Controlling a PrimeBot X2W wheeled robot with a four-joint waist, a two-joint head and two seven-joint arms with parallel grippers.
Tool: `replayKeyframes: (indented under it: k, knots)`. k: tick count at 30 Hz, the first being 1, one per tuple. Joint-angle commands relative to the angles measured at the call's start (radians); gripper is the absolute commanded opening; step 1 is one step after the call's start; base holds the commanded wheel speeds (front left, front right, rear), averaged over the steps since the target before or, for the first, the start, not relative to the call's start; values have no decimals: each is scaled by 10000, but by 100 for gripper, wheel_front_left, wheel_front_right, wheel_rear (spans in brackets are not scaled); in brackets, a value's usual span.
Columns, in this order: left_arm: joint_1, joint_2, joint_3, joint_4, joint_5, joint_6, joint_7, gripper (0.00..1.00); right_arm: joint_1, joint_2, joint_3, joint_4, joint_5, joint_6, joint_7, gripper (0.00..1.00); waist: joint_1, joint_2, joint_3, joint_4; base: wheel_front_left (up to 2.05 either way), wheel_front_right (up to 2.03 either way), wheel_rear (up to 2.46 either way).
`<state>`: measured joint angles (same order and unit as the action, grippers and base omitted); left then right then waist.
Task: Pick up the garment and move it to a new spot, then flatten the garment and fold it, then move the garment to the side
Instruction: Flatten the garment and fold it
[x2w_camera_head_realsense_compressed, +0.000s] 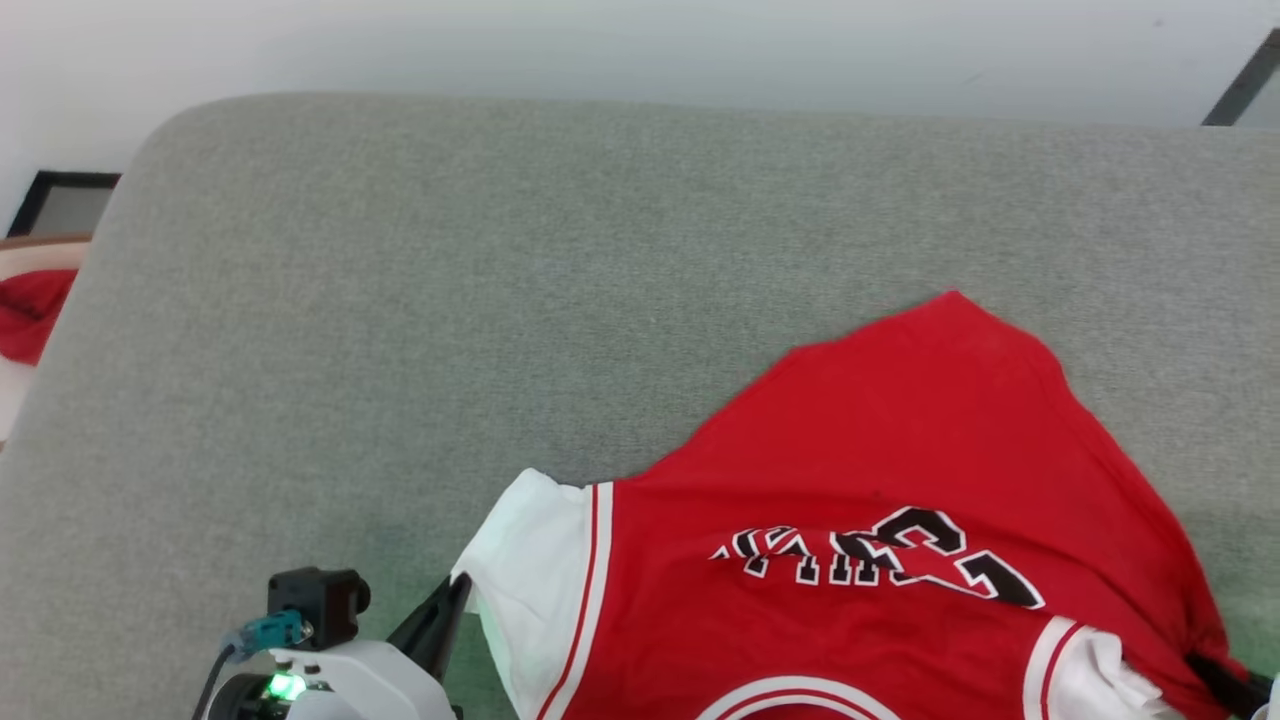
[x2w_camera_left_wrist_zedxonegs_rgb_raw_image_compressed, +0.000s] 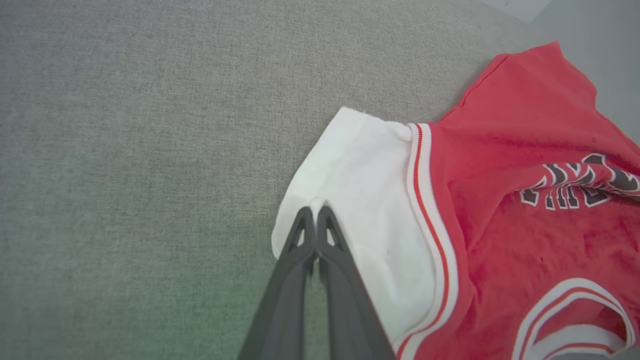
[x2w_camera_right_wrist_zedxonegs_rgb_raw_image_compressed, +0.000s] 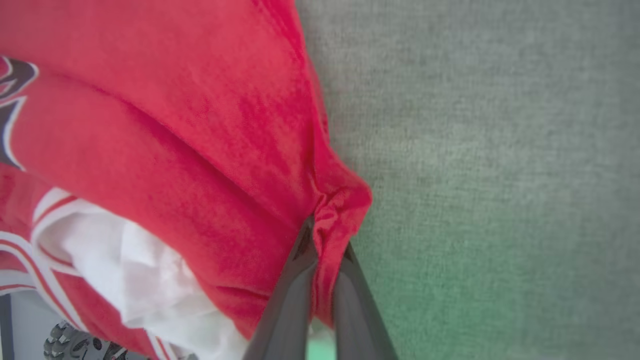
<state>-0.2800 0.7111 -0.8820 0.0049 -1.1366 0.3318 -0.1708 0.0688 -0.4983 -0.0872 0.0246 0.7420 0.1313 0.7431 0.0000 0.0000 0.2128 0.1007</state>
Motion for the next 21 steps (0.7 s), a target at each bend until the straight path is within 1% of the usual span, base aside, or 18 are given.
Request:
replayKeyframes:
  k: [1,2,3,4,5,12,17,21]
  knots:
    - [92,39,17,-37,-50,32,-6,0,148,121,-70,-43,-77,-10,30,0,0,0,-91,-127,0,0,0]
    - [94,42,10,-59,-48,37,3,0,214,216,-130,-90,-176,-10,12,0,0,0,-104,-143,0,0,0]
    - [92,47,1,-59,-44,38,15,0,256,303,-162,-120,-255,-10,6,10,0,0,-119,-156,0,0,0]
    - [94,49,-11,-64,-41,38,28,0,261,376,-196,-137,-327,-10,26,58,0,0,-136,-168,0,0,0]
    - [92,49,-17,-67,-39,35,17,0,274,442,-226,-159,-397,-10,53,100,0,0,-148,-177,0,0,0]
    - [103,8,-65,-48,9,-43,-4,0,429,697,-598,-809,-595,-10,250,100,0,0,-223,-129,0,0,0]
    - [140,-34,-94,-23,37,-53,-53,0,684,955,-952,-1757,-829,-10,468,100,0,0,-282,-21,0,0,0]
    - [120,-65,-117,-29,67,-66,-67,0,530,1051,-982,-2678,-1100,-9,502,100,0,0,-293,61,0,0,0]
